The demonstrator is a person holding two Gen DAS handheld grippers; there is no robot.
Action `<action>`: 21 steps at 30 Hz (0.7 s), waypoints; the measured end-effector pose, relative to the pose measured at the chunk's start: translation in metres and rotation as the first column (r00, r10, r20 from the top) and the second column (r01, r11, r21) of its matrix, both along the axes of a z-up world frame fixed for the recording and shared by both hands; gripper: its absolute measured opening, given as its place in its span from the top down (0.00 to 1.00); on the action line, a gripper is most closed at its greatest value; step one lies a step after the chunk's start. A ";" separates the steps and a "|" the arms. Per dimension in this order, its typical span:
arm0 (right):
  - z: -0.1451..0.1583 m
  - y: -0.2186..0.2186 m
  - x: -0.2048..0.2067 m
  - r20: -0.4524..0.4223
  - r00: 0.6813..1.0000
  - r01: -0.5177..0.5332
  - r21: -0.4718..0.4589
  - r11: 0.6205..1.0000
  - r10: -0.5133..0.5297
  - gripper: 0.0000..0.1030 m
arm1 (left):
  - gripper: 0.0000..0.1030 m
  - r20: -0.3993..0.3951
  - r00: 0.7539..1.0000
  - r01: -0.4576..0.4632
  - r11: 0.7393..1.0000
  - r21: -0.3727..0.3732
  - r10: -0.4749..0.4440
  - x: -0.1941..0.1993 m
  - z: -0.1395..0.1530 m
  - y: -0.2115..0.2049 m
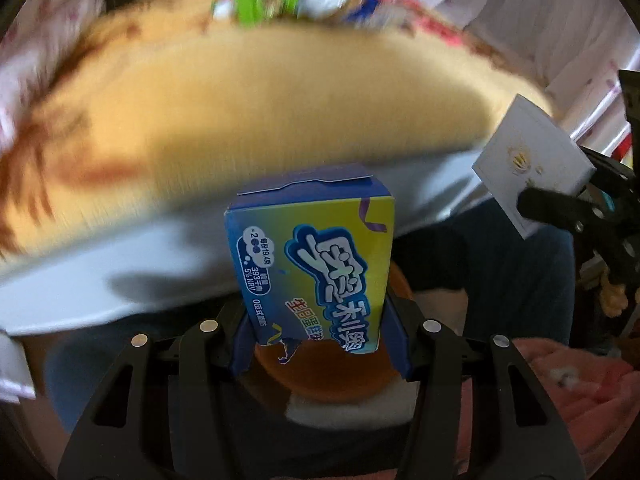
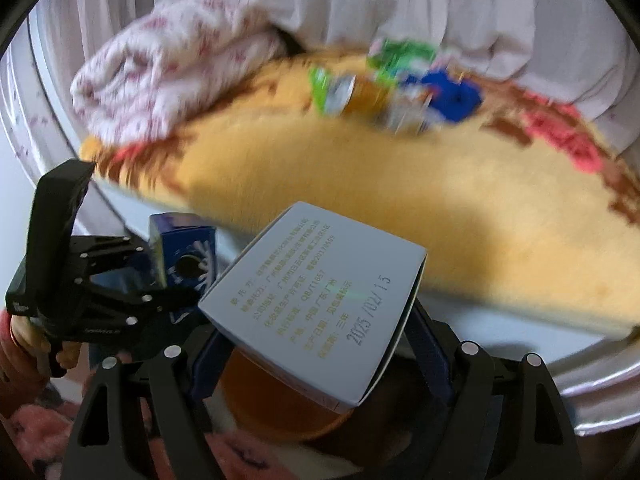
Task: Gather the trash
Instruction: 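Carry both boxes down to the orange bin and open both tools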
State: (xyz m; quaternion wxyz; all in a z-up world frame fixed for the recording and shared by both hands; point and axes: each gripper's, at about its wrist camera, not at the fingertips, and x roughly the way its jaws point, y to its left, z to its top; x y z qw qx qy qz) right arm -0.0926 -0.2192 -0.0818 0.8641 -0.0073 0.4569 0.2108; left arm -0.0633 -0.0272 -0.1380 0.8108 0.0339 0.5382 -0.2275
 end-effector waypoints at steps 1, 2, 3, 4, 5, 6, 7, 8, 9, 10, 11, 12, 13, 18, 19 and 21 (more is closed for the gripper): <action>-0.008 0.005 -0.001 -0.022 1.000 -0.011 -0.004 1.000 0.011 0.24 | 0.50 -0.029 1.000 -0.007 1.000 0.010 0.007 0.000 -0.008 -0.001; -0.015 0.008 -0.001 -0.037 0.999 -0.018 -0.014 1.000 0.018 0.24 | 0.50 -0.065 0.998 -0.018 1.000 0.025 0.019 0.001 -0.020 -0.001; -0.023 0.012 -0.001 -0.059 0.998 -0.029 -0.024 0.999 0.027 0.24 | 0.50 -0.086 0.996 -0.023 0.999 0.030 0.025 0.002 -0.027 -0.002; -0.031 0.015 0.000 -0.083 0.996 -0.040 -0.022 0.999 0.038 0.24 | 0.50 -0.107 0.994 -0.028 0.999 0.035 0.031 0.003 -0.034 -0.003; -0.037 0.017 0.001 -0.101 0.994 -0.045 -0.018 0.999 0.043 0.24 | 0.50 -0.134 0.990 -0.036 0.998 0.042 0.041 0.005 -0.043 -0.004; -0.044 0.019 0.003 -0.122 0.992 -0.047 -0.018 0.999 0.044 0.23 | 0.50 -0.153 0.987 -0.040 0.998 0.044 0.046 0.007 -0.048 -0.005; -0.050 0.020 0.005 -0.141 0.989 -0.048 -0.019 0.999 0.044 0.23 | 0.50 -0.180 0.982 -0.048 0.998 0.046 0.056 0.009 -0.056 -0.005; -0.054 0.019 0.007 -0.151 0.988 -0.049 -0.019 0.999 0.045 0.23 | 0.50 -0.198 0.978 -0.056 0.997 0.045 0.064 0.011 -0.061 -0.005; -0.059 0.019 0.008 -0.165 0.985 -0.050 -0.018 0.999 0.047 0.23 | 0.50 -0.213 0.974 -0.065 0.997 0.045 0.074 0.013 -0.066 -0.005; -0.063 0.019 0.010 -0.177 0.983 -0.050 -0.018 0.999 0.046 0.23 | 0.50 -0.223 0.971 -0.072 0.996 0.047 0.081 0.014 -0.069 -0.006; -0.067 0.018 0.012 -0.186 0.981 -0.051 -0.019 0.999 0.046 0.23 | 0.47 -0.235 0.968 -0.077 0.996 0.049 0.086 0.016 -0.073 -0.006; -0.070 0.018 0.013 -0.195 0.980 -0.051 -0.023 0.998 0.046 0.23 | 0.40 -0.242 0.966 -0.082 0.995 0.049 0.091 0.017 -0.075 -0.007; -0.073 0.018 0.014 -0.200 0.979 -0.050 -0.028 0.998 0.043 0.20 | 0.36 -0.243 0.965 -0.089 0.995 0.049 0.098 0.018 -0.077 -0.006; -0.078 0.017 0.017 -0.209 0.977 -0.052 -0.031 0.998 0.045 0.14 | 0.27 -0.249 0.963 -0.090 0.994 0.058 0.102 0.020 -0.079 -0.009; -0.079 0.017 0.018 -0.210 0.977 -0.051 -0.033 0.998 0.043 0.14 | 0.27 -0.250 0.963 -0.091 0.994 0.058 0.102 0.017 -0.079 -0.007; -0.080 0.016 0.019 -0.214 0.976 -0.049 -0.030 0.998 0.041 0.14 | 0.27 -0.257 0.961 -0.092 0.994 0.057 0.103 0.018 -0.077 -0.007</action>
